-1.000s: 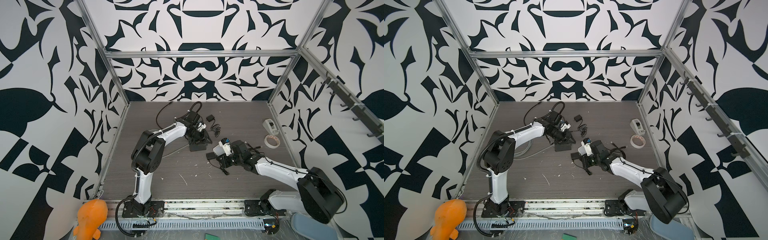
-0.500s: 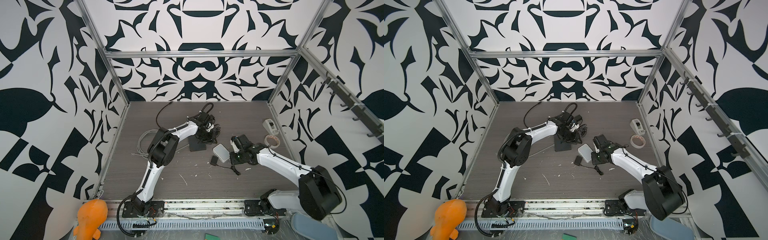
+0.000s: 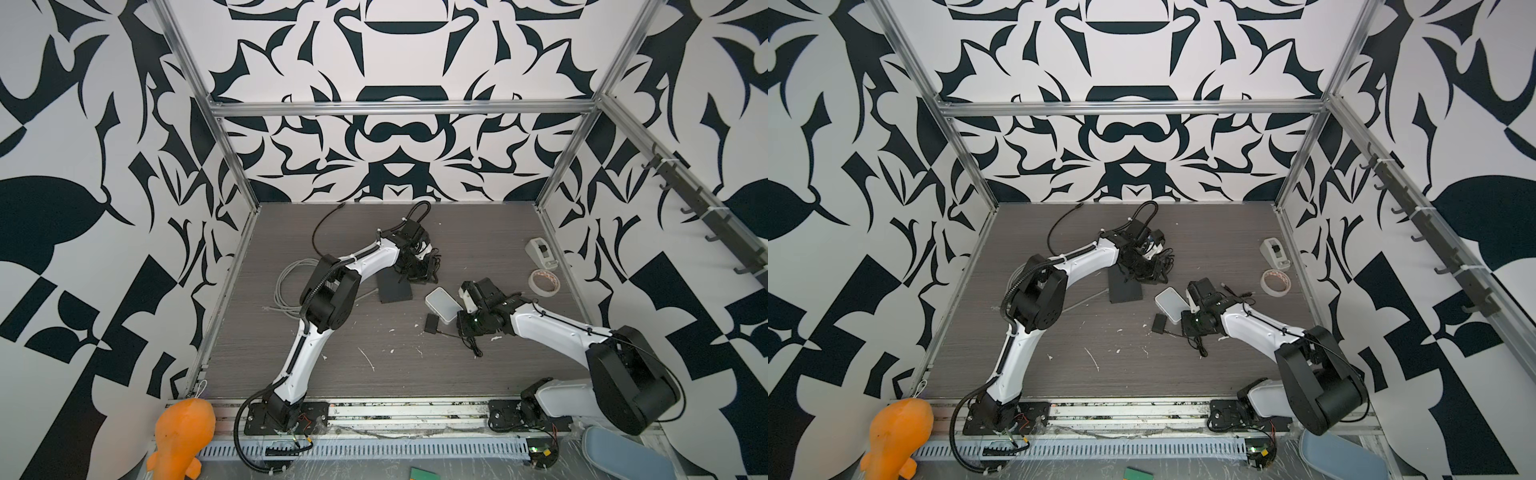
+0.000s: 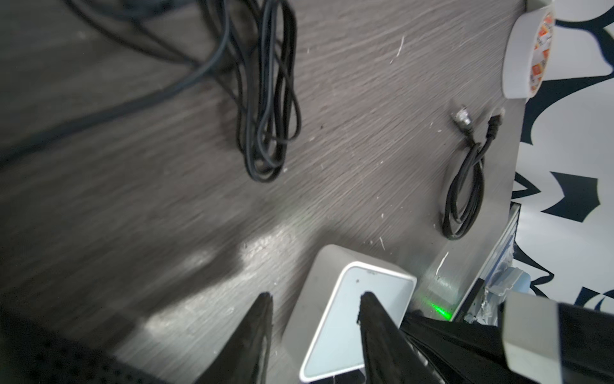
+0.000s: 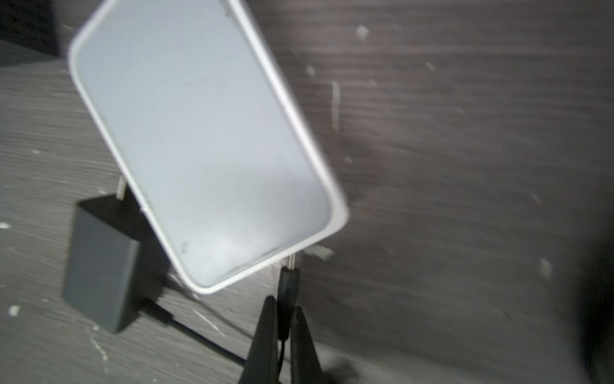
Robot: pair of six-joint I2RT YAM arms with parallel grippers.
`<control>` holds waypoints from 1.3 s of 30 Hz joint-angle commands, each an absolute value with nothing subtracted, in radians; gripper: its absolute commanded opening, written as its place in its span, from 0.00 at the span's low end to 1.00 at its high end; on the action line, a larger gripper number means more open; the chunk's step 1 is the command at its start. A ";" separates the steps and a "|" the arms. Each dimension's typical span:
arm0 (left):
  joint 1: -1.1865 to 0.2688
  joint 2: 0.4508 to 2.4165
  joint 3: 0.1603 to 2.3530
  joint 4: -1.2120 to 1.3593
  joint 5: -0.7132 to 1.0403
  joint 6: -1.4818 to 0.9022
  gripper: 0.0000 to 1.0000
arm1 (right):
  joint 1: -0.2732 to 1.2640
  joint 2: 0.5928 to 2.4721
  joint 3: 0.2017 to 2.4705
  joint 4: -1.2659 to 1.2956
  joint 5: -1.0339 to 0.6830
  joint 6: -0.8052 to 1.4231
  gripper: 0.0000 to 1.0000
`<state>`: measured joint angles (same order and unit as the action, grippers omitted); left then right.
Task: Insert the plug into the switch port
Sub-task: 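Bring the barrel plug to the router port with right gripper while left draws back, then push the barrel plug into the white router's side port with the right gripper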
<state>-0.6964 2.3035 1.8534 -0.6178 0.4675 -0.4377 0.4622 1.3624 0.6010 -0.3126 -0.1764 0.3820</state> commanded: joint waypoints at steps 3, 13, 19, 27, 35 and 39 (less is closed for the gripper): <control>-0.701 2.327 1.849 -0.675 0.469 -0.413 0.48 | 0.463 1.418 0.644 -0.137 -0.359 0.307 0.02; -0.699 2.410 1.926 -0.679 0.499 -0.369 0.45 | 0.431 1.383 0.665 -0.235 -0.316 0.276 0.03; -0.698 2.447 2.013 -0.719 0.493 -0.305 0.45 | 0.440 1.420 0.630 -0.184 -0.244 0.321 0.03; -0.697 2.468 2.037 -0.746 0.493 -0.254 0.45 | 0.478 1.307 0.431 0.133 -0.203 0.480 0.01; -0.696 2.503 2.089 -0.810 0.511 -0.158 0.47 | 0.539 1.334 0.270 0.434 -0.175 0.440 0.00; -0.696 2.496 2.085 -0.844 0.515 -0.119 0.48 | 0.563 1.347 0.225 0.548 -0.116 0.407 0.00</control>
<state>-0.6941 2.4641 2.0792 -0.7525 0.5064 -0.1753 0.5499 1.3346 0.2516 0.4503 -0.1764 0.4366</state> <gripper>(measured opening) 0.478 0.048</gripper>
